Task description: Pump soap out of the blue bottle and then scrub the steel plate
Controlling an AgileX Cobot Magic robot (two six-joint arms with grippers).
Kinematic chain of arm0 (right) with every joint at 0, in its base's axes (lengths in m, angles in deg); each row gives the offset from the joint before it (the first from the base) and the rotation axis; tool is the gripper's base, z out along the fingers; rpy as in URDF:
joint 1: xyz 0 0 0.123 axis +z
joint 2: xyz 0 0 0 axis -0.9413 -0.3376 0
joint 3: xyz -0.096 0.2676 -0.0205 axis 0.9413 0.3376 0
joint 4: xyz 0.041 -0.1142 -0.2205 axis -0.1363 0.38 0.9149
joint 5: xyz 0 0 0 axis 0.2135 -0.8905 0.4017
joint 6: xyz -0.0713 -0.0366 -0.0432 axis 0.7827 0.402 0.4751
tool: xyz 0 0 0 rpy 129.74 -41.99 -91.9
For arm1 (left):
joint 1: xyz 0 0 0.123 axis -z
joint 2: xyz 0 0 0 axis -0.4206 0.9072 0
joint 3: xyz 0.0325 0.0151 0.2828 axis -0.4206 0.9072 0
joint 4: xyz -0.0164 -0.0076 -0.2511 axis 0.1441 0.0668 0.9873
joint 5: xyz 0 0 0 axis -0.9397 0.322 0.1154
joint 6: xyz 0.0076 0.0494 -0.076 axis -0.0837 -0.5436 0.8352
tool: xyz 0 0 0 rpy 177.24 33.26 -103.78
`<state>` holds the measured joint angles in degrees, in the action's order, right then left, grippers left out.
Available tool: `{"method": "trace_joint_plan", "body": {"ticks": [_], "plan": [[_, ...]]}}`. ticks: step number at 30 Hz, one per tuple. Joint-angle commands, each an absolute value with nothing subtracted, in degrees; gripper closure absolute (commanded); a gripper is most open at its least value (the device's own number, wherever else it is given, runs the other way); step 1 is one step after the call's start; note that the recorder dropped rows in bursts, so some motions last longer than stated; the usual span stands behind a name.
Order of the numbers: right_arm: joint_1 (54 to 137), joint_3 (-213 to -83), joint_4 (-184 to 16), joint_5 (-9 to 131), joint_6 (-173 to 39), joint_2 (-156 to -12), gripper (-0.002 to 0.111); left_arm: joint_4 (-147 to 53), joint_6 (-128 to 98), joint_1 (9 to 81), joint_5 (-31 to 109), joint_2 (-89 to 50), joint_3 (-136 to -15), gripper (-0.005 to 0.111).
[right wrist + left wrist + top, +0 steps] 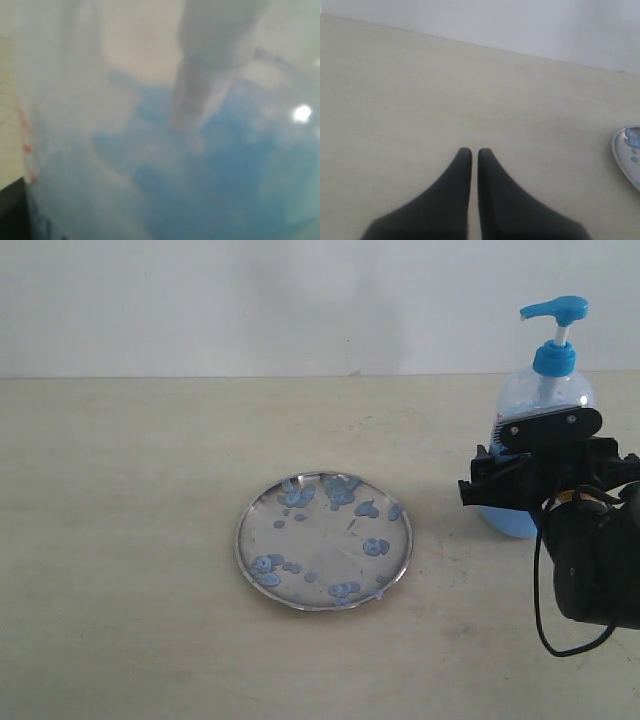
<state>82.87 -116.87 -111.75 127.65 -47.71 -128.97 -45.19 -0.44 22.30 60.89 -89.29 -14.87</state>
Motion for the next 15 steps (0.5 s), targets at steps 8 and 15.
{"method": "trace_joint_plan", "body": {"ticks": [8, 15], "plan": [[82.8, -116.8, -110.1, 122.6, -46.6, -129.1, 0.108, -26.8, 7.9, 22.7, 49.6, -89.4, -14.7, 0.102], [82.8, -116.8, -105.5, 122.6, -45.6, -129.1, 0.108, -20.3, 7.9, 22.7, 49.0, -89.4, -14.7, 0.102]]}}
